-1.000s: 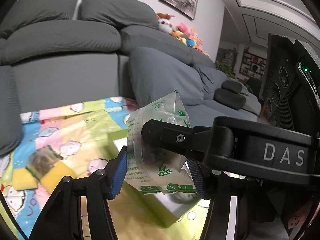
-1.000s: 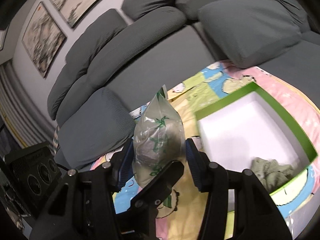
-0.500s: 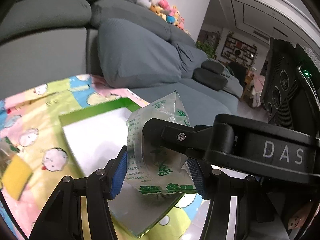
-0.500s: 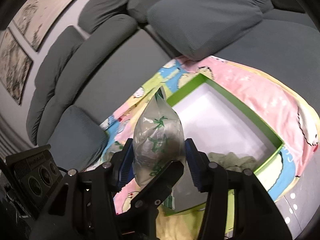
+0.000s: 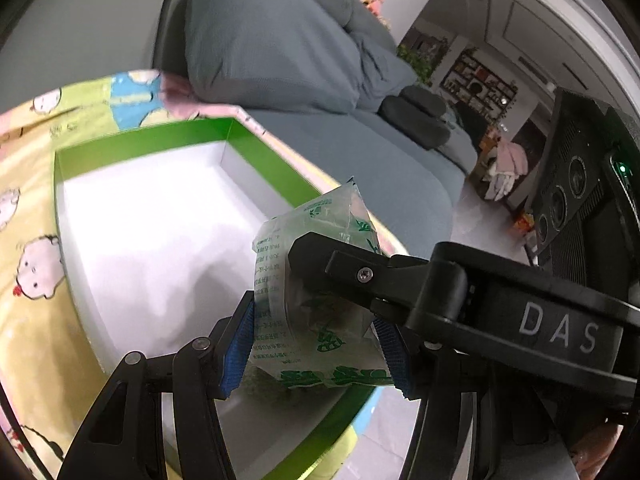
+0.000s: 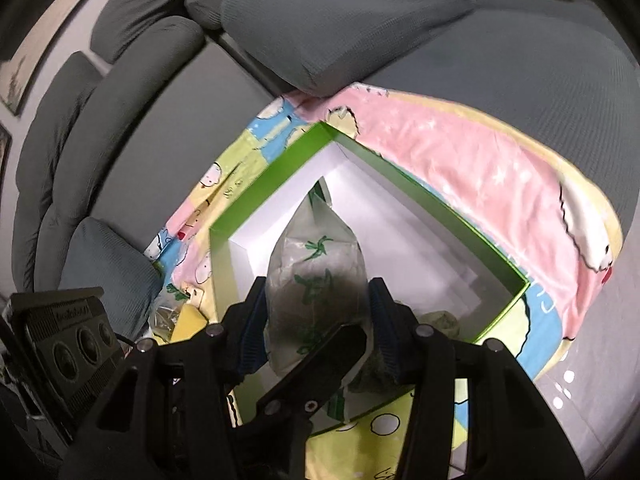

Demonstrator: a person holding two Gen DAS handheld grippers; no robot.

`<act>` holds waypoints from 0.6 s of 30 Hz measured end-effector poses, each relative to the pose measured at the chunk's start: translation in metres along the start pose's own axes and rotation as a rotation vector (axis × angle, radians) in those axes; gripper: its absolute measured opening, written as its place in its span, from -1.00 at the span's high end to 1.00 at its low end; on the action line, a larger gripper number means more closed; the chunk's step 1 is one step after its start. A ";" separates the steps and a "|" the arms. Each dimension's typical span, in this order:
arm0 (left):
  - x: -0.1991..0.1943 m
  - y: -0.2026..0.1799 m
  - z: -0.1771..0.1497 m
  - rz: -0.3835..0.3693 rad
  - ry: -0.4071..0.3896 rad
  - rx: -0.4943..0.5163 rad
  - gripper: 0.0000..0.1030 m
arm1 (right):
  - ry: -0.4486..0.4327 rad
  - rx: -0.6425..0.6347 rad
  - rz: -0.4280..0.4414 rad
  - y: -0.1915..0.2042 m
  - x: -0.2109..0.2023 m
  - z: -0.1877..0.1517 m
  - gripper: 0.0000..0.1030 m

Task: Organize objects
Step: 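Lower the bag into the box and open both tools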

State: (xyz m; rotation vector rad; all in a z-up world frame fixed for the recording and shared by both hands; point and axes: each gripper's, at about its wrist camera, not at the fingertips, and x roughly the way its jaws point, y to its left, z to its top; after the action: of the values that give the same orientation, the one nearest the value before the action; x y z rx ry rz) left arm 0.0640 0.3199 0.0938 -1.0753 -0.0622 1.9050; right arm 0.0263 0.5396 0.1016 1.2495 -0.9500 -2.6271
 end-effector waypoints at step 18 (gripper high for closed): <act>-0.005 0.006 -0.005 -0.017 0.031 -0.044 -0.21 | -0.063 0.029 -0.106 -0.004 -0.011 0.002 0.09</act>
State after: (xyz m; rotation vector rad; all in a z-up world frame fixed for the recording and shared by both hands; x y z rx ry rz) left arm 0.0648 0.3108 0.0916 -1.1304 -0.0963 1.8791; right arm 0.0333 0.5477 0.1078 1.2641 -0.9599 -2.7586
